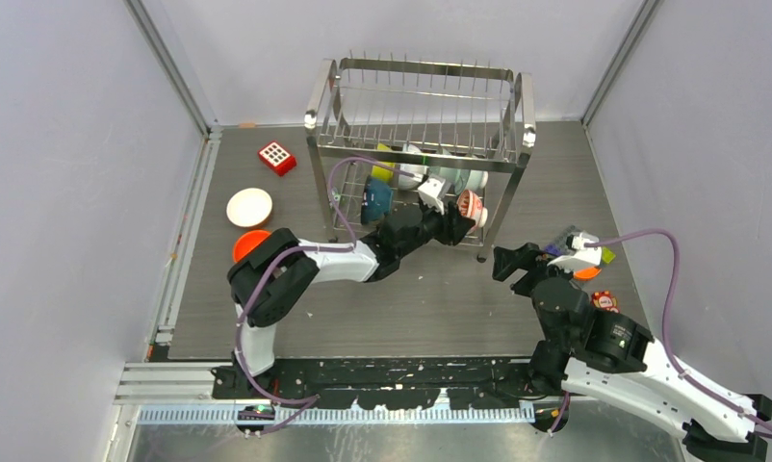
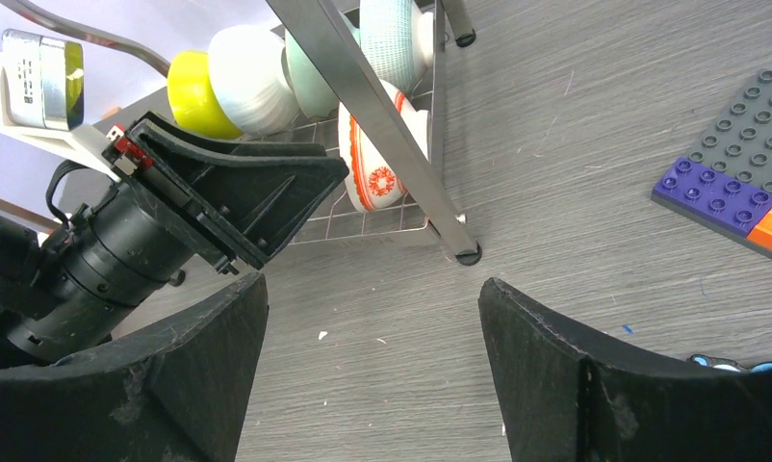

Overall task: Unload the bowls from the dish rack
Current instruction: Pick up the bowl from the dish rack.

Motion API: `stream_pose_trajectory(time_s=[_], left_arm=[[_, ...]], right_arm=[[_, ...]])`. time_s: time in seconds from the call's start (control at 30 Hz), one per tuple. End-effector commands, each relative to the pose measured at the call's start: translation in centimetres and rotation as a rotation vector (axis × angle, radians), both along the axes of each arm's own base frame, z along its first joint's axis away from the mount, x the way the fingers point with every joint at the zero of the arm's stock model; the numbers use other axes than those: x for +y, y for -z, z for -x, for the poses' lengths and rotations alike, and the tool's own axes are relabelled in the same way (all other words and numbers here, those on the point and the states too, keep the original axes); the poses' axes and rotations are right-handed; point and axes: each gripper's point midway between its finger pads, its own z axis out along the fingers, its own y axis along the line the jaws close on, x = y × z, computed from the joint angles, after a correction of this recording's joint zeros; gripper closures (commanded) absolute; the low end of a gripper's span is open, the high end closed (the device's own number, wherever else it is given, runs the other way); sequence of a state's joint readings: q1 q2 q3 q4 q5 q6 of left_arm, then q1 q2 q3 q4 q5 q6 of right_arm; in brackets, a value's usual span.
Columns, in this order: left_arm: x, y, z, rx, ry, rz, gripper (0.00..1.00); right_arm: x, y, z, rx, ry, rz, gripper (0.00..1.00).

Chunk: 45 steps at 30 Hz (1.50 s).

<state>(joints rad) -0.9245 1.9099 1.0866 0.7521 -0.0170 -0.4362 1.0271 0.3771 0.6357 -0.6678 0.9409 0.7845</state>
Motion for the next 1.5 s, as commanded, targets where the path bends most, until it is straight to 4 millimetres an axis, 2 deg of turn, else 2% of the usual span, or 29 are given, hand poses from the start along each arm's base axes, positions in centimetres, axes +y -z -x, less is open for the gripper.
stream_pose_trajectory(time_s=[0.0, 0.2, 0.33, 0.67, 0.93, 1.13, 1.27, 1.47], left_arm=[[-1.3, -1.5, -0.1, -0.024, 0.067, 0.050, 0.53], [-1.8, -0.7, -0.1, 0.000, 0.078, 0.047, 0.55], [-1.9, 0.1, -0.6, 0.015, 0.060, 0.032, 0.66], [-2.4, 1.3, -0.9, 0.028, 0.065, -0.007, 0.67], [-2.4, 3.0, -0.6, 0.055, 0.079, -0.036, 0.76], [-2.3, 2.5, -0.6, 0.048, 0.082, -0.021, 0.84], [-2.2, 1.8, -0.7, 0.054, 0.090, 0.023, 1.00], [-1.3, 0.7, -0.9, 0.055, 0.094, 0.102, 1.00]], right_arm=[[-0.1, -1.0, 0.0, -0.022, 0.007, -0.043, 0.16], [-0.1, -0.8, 0.1, -0.018, 0.004, -0.042, 0.16], [-0.1, -0.6, 0.1, -0.016, 0.003, -0.041, 0.16], [-0.5, -0.4, 0.3, -0.016, 0.010, -0.048, 0.16], [-0.6, -0.5, 0.3, -0.016, 0.011, -0.049, 0.16], [-0.5, -0.4, 0.3, -0.015, 0.012, -0.045, 0.16], [-0.4, -0.4, 0.2, -0.015, 0.011, -0.045, 0.16], [-0.5, -0.3, 0.2, -0.016, 0.011, -0.046, 0.16]])
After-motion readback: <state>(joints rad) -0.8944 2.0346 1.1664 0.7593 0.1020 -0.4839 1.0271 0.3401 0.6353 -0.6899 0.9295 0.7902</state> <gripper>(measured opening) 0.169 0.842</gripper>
